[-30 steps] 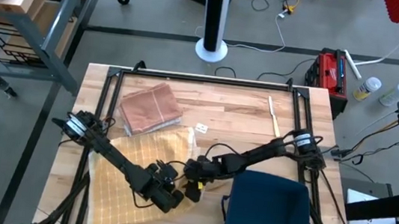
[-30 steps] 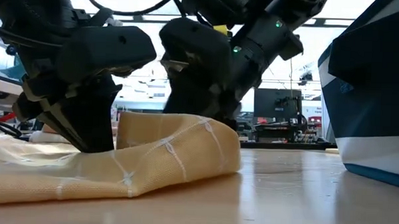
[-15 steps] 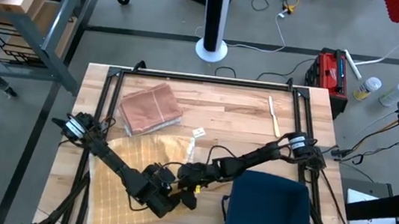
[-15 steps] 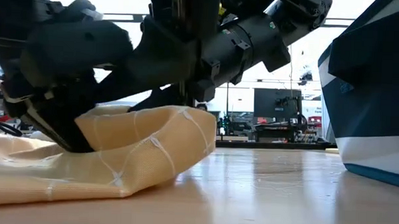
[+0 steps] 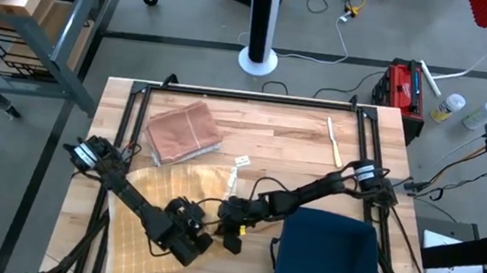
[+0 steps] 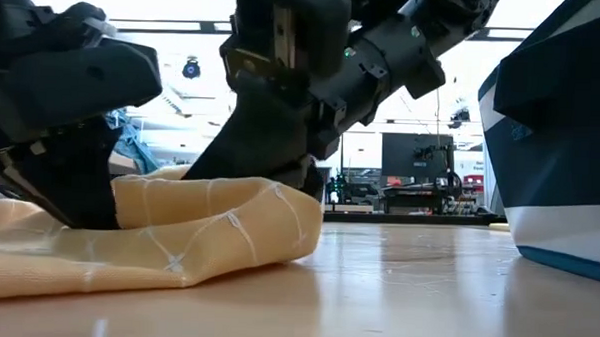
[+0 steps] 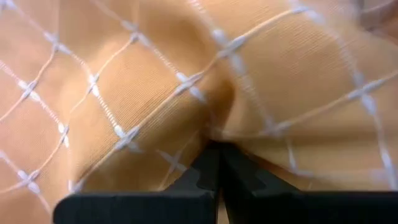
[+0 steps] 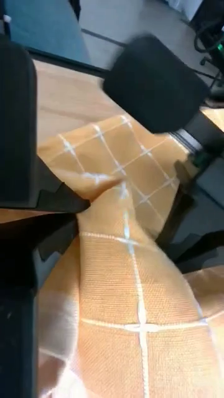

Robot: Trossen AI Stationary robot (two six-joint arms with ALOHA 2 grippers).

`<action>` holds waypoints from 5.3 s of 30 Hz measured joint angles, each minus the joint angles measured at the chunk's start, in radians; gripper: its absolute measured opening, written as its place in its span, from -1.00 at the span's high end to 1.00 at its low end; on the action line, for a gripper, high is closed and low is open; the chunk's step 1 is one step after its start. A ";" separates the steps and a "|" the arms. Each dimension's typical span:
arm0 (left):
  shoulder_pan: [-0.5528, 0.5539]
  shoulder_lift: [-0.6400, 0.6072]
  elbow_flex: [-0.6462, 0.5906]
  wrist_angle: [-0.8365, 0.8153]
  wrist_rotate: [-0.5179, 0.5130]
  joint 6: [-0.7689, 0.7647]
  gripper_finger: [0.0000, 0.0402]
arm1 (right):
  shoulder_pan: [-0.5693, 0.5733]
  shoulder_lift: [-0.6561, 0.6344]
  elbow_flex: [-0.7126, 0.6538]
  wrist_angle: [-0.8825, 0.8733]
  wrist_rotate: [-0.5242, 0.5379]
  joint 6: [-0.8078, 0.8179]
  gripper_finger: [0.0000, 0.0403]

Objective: Fold towel
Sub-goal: Fold the yellow towel

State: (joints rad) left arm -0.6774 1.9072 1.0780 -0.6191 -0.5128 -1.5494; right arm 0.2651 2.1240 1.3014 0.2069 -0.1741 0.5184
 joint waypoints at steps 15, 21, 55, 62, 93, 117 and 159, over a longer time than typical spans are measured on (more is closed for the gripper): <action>-0.053 0.001 -0.029 -0.003 -0.044 -0.083 1.00 | 0.014 -0.141 0.001 -0.315 0.221 -0.127 1.00; -0.053 0.002 -0.029 0.003 -0.046 -0.069 1.00 | 0.025 -0.212 0.001 -0.413 0.287 -0.137 1.00; -0.055 -0.010 -0.024 0.013 0.109 -0.103 1.00 | 0.064 -0.018 0.066 -0.447 -0.145 -0.119 1.00; -0.100 -0.031 -0.024 -0.008 0.207 -0.178 1.00 | 0.070 -0.054 0.123 -0.626 -0.085 -0.154 1.00; 0.032 0.045 0.061 0.206 0.123 0.093 1.00 | 0.096 -0.044 0.155 -0.547 0.219 -0.115 1.00; 0.012 0.051 0.052 0.205 0.138 0.092 1.00 | 0.095 0.027 0.153 -0.304 -0.010 0.008 -0.03; 0.027 0.064 0.110 0.216 0.095 0.255 1.00 | 0.137 -0.093 0.210 -0.825 0.364 -0.094 0.35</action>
State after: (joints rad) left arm -0.6504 1.9713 1.1876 -0.4034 -0.4176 -1.2941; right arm 0.4023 2.0306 1.5113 -0.6183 0.1901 0.4243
